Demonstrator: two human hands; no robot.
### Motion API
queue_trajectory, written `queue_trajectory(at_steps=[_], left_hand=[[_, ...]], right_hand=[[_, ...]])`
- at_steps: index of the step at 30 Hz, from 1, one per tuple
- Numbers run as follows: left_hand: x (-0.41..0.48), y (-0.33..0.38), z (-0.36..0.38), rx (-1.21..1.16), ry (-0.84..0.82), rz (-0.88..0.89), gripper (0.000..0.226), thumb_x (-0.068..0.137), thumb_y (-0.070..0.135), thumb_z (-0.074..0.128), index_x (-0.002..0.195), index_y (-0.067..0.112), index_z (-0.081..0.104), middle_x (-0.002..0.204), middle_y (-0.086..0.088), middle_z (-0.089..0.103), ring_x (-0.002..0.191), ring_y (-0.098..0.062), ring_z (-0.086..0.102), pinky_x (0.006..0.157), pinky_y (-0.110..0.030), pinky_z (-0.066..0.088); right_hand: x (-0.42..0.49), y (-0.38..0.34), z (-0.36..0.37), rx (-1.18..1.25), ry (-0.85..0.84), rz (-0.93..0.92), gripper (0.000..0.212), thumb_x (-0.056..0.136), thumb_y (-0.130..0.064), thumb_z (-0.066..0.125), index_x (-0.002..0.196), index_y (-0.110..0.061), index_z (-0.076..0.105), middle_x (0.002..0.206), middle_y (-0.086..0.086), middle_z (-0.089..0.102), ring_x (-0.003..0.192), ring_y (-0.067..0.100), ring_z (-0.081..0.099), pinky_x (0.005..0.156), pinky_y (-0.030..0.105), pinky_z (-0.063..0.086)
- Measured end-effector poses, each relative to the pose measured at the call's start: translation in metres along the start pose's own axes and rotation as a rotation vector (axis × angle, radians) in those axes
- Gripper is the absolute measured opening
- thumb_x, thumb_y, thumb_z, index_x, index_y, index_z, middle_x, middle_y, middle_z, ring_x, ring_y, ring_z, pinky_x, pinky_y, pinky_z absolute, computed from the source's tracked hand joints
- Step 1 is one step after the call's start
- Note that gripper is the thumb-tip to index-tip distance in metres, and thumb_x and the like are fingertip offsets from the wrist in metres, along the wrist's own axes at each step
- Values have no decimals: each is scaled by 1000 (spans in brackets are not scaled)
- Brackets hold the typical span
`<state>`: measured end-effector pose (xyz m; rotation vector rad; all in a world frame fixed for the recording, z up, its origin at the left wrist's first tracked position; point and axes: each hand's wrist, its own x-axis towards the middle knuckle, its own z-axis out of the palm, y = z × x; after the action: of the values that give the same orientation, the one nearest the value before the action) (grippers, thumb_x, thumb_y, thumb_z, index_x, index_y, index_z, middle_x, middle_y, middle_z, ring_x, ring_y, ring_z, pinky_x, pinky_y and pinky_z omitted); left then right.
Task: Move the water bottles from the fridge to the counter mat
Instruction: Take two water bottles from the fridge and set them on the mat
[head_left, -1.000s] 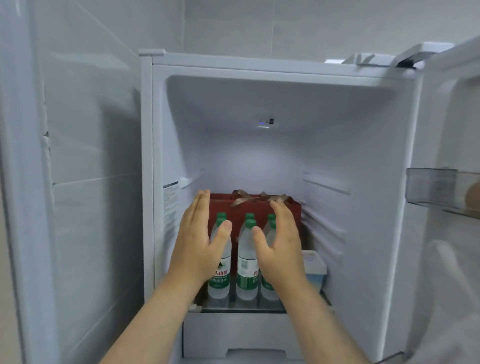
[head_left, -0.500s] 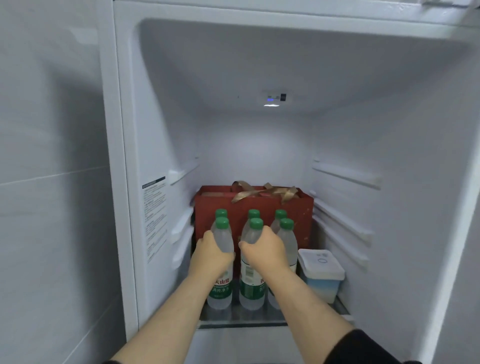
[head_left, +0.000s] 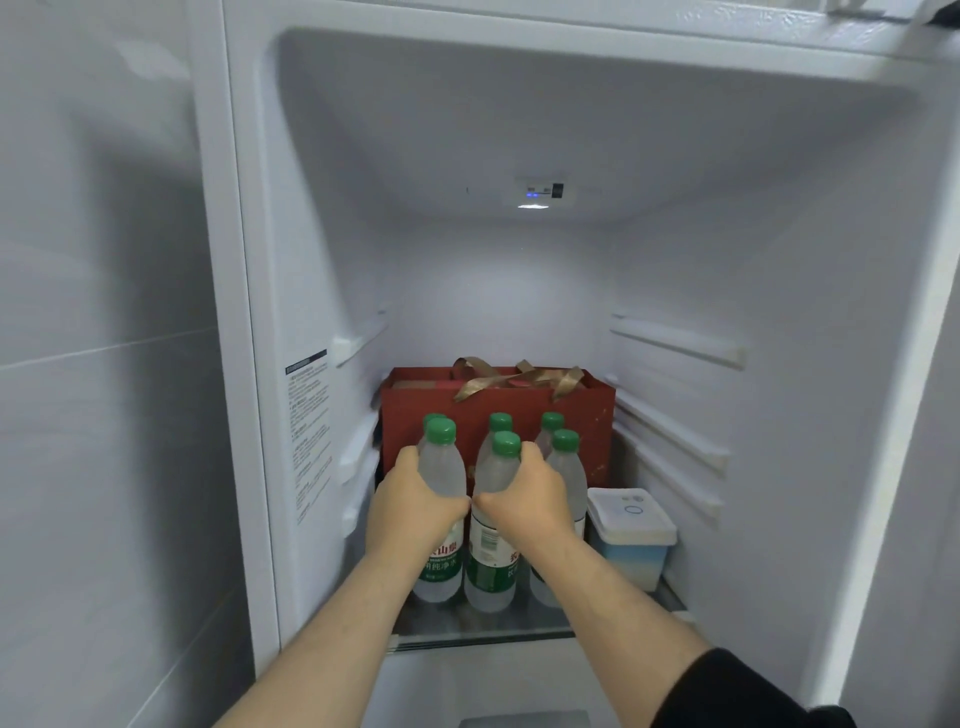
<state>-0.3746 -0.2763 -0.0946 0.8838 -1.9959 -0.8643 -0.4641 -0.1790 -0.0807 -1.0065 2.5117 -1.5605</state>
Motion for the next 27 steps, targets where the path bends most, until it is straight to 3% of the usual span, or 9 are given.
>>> queue_trajectory(at_steps=[3,5,7,10,14,17,19,22,27], left_hand=[[-15,23,-24,-9,32,79,52,62,47,77,104,35,48,86,15,59,83,-14,60,67,-34,50],[-27,40,-43,7,39,121,61,62,50,77,114,34,50,91,14,60,87,-16,60,70,-35,51],[-39,58,-62,-7,43,160,63,62,52,76,116,33,51,90,14,61,84,-17,61,68,-36,52],[-60,87,-78,-85,13,251,66,61,53,79,113,30,45,89,13,58,78,-13,58,58,-30,46],[-102,130,-82,-249,-95,386,62,60,45,84,104,34,42,82,22,48,75,-6,54,62,-32,49],[-145,169,-81,-387,-243,442,62,59,33,88,107,35,48,90,19,55,87,-14,60,66,-31,50],[-177,194,-83,-467,-321,490,58,57,30,89,99,39,49,90,21,57,85,-10,60,65,-30,48],[-236,233,-91,-548,-429,551,50,53,35,89,87,42,52,91,23,60,86,-2,58,66,-31,46],[-343,279,-112,-632,-578,619,59,38,54,83,91,44,59,91,19,71,89,-6,65,73,-39,52]], right_hand=[[-22,-19,-21,116,83,-77,41,74,-17,76,103,-32,50,86,-16,58,79,1,57,60,15,42],[-42,-36,-42,192,146,-126,44,75,-18,76,97,-41,47,87,-20,58,84,0,59,66,16,44],[-64,-54,-67,232,188,-166,51,75,-20,79,107,-44,48,93,-26,57,88,-4,57,71,15,44],[-99,-73,-110,269,284,-192,58,74,-22,81,116,-43,46,94,-30,54,88,-8,55,66,10,42],[-149,-83,-174,317,423,-221,44,71,-21,84,109,-34,63,93,-18,73,83,-1,69,70,20,56],[-202,-84,-227,308,485,-262,32,72,-12,83,96,-28,71,86,-15,77,76,-1,72,64,16,55],[-241,-87,-262,263,529,-285,30,71,-10,82,94,-26,73,87,-13,78,78,1,73,67,19,57],[-309,-91,-309,198,551,-301,29,71,-10,83,97,-21,75,88,-9,79,80,7,75,71,24,59],[-415,-95,-373,167,596,-296,30,69,-18,79,99,-17,77,89,-2,80,82,17,77,75,35,61]])
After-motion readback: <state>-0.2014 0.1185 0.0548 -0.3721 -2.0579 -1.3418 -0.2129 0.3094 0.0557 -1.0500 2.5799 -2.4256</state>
